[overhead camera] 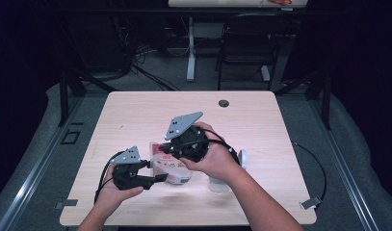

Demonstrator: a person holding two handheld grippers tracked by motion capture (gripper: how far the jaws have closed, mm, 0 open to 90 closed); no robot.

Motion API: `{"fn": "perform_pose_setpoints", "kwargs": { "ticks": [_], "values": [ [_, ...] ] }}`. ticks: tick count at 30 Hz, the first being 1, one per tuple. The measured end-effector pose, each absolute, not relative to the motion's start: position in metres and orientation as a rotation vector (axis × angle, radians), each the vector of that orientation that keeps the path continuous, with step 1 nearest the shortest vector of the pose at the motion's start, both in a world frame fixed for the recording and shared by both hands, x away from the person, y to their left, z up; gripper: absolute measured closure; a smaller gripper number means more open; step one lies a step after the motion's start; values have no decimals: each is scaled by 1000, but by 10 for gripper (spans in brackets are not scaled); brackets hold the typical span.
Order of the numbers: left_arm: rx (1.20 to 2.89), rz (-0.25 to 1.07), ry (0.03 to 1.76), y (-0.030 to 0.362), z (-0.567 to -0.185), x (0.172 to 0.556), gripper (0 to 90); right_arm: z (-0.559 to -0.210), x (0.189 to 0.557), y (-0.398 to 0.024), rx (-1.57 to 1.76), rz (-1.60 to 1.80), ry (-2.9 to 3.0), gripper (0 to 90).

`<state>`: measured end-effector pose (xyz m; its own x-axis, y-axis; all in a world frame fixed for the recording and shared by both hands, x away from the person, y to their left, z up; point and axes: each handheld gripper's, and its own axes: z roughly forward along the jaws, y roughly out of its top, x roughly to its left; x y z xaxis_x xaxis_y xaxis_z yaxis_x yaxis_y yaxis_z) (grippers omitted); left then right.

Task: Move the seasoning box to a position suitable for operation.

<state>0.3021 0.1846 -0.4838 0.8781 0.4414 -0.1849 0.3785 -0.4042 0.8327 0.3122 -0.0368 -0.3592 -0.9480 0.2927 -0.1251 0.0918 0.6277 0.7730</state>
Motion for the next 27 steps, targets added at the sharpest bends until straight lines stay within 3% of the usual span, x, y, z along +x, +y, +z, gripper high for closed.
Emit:
{"fn": "perform_pose_setpoints", "kwargs": {
  "ticks": [27],
  "values": [
    [2075, 89, 559, 175, -497, 305, 408, -354, 307, -35, 285, 1235, 2600, 900]
  ]
}}
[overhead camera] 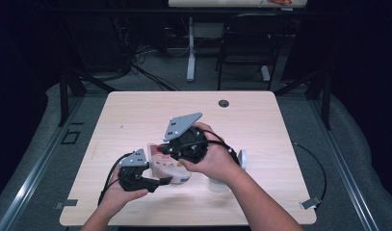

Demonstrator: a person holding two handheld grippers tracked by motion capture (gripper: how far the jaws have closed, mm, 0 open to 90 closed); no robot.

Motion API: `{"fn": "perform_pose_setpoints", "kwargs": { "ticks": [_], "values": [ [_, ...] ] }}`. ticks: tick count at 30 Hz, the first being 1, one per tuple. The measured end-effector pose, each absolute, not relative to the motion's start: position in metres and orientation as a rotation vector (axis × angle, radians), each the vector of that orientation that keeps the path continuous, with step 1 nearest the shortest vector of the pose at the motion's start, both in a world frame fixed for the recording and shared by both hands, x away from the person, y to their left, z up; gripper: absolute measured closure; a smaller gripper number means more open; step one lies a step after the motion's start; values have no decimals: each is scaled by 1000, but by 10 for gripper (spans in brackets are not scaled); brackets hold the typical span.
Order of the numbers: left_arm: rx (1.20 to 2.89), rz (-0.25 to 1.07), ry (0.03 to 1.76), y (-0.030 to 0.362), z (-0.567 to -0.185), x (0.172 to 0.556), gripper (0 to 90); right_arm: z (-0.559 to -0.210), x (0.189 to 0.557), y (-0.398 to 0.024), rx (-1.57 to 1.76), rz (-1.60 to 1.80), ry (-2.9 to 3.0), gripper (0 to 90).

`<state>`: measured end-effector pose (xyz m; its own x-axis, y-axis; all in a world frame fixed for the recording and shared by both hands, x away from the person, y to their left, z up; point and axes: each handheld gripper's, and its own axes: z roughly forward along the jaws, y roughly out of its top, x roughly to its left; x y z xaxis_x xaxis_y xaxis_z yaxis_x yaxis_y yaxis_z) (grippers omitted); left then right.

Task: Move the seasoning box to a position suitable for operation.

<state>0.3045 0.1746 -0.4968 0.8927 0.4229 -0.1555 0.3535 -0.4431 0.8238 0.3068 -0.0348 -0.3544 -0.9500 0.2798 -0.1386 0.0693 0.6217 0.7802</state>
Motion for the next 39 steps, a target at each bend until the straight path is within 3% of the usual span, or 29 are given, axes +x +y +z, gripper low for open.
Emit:
{"fn": "perform_pose_setpoints", "kwargs": {
  "ticks": [19, 39],
  "values": [
    [2091, 84, 524, 176, -497, 302, 591, -356, 308, -40, 289, 1250, 2609, 900],
    [2181, 119, 519, 176, -487, 301, 620, -360, 309, -52, 322, 1263, 2606, 895]
  ]
}}
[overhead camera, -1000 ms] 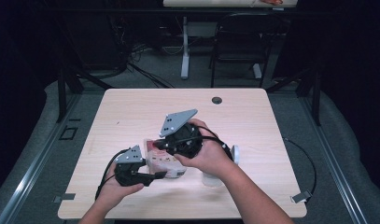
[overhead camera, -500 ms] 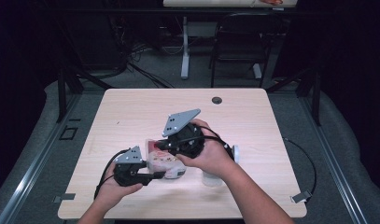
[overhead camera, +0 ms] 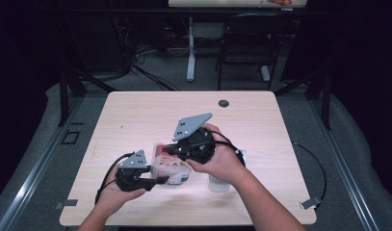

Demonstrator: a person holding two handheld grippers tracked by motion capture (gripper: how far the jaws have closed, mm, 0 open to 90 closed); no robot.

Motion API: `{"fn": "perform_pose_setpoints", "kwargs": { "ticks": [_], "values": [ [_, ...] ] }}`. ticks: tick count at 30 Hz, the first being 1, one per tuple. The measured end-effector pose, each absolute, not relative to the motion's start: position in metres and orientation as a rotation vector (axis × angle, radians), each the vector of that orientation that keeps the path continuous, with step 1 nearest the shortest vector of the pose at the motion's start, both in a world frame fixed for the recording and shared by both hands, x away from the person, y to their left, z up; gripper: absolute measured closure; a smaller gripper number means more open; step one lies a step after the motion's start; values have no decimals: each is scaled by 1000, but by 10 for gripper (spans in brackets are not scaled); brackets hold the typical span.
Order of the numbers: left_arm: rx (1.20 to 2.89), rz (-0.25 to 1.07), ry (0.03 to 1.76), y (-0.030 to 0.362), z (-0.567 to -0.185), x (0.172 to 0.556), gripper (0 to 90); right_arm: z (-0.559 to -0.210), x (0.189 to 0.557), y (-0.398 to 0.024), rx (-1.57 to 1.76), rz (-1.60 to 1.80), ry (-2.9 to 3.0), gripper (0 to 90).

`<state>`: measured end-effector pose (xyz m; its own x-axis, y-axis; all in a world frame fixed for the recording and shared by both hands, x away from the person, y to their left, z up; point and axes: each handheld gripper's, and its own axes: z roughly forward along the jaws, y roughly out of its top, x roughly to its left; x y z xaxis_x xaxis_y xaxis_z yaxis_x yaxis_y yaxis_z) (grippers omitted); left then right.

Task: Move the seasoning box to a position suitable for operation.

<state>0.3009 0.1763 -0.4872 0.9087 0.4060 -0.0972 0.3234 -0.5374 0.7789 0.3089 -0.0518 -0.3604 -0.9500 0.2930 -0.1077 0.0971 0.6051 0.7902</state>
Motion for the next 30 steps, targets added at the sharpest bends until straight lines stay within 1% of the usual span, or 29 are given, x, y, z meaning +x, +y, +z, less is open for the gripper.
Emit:
{"fn": "perform_pose_setpoints", "kwargs": {
  "ticks": [30],
  "values": [
    [2211, 142, 518, 176, -486, 301, 630, -367, 310, -60, 367, 1254, 2594, 894]
  ]
}}
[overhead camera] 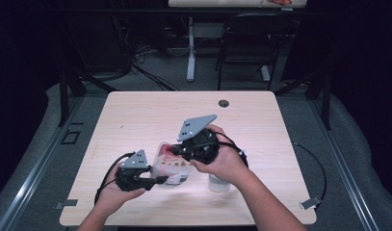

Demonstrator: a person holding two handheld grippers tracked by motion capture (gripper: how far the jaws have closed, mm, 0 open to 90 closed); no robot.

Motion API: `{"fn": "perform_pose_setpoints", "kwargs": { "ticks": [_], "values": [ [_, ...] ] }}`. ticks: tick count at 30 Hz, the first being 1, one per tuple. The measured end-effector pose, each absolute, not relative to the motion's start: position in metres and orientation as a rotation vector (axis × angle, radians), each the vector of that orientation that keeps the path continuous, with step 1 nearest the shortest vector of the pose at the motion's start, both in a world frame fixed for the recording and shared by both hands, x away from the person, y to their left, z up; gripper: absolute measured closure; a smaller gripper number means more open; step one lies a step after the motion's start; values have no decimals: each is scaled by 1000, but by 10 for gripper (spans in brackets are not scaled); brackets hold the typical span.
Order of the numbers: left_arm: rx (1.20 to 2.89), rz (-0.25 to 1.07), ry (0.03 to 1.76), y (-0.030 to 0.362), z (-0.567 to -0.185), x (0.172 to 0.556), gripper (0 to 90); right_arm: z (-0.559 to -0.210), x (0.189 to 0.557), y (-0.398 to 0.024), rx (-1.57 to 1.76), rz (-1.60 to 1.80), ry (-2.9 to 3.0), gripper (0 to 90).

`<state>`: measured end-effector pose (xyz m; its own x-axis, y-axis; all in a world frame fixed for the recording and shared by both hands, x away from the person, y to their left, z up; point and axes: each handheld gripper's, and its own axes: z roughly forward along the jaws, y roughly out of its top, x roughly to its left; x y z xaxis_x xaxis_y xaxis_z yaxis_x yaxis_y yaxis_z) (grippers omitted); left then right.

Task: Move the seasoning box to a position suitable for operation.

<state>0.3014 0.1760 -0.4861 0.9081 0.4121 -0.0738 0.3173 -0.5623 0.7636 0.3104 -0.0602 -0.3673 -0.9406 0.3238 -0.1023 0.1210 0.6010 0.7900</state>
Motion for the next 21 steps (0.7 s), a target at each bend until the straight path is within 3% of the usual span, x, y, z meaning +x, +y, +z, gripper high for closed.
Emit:
{"fn": "perform_pose_setpoints", "kwargs": {
  "ticks": [21],
  "values": [
    [2248, 149, 519, 173, -483, 301, 638, -376, 312, -74, 421, 1240, 2596, 889]
  ]
}}
